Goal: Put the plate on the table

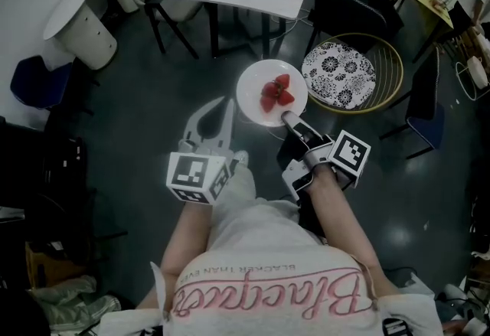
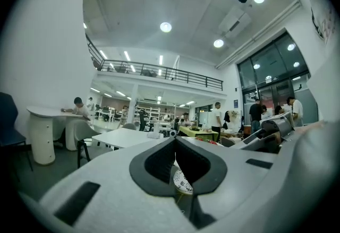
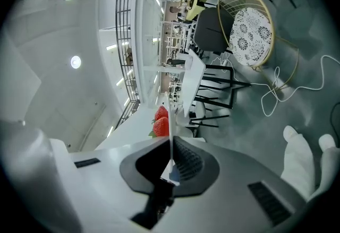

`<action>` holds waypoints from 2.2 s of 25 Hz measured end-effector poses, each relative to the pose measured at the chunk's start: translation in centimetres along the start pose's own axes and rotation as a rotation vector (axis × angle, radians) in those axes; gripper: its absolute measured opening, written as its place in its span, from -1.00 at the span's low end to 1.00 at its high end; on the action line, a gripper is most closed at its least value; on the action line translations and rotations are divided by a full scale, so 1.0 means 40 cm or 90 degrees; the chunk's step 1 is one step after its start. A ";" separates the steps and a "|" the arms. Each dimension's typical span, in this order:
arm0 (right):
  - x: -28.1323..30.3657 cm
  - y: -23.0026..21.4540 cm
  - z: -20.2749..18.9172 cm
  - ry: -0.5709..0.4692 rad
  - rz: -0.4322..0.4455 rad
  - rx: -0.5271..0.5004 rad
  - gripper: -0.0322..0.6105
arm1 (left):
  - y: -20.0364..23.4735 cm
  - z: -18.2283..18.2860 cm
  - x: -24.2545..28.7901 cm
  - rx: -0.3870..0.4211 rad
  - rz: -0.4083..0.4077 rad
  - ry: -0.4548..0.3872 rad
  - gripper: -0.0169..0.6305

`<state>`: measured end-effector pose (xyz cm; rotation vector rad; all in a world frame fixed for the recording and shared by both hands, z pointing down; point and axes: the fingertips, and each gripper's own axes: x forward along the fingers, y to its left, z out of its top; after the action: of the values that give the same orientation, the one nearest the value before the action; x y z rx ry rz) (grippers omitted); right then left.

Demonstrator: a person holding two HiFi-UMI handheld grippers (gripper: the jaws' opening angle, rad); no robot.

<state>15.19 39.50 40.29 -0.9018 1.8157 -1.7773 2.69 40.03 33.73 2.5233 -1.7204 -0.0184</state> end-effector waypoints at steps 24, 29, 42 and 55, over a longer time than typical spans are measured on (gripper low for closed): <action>0.583 0.074 0.249 -0.048 -0.011 0.014 -0.86 | 0.447 0.076 0.499 -0.028 -0.064 0.004 -0.94; 0.588 0.080 0.255 -0.053 0.002 -0.005 -0.87 | 0.444 0.068 0.506 -0.029 -0.068 -0.002 -0.94; 0.681 0.065 0.314 -0.044 -0.015 -0.010 -0.87 | 0.507 0.033 0.591 -0.045 -0.071 0.014 -0.94; 0.950 0.035 0.495 -0.014 -0.040 0.005 -0.86 | 0.688 0.020 0.852 -0.053 -0.034 0.025 -0.94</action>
<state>2.83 -1.49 42.32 -0.9823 1.7828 -1.8046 -10.41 -1.71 36.43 2.4924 -1.6027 -0.0429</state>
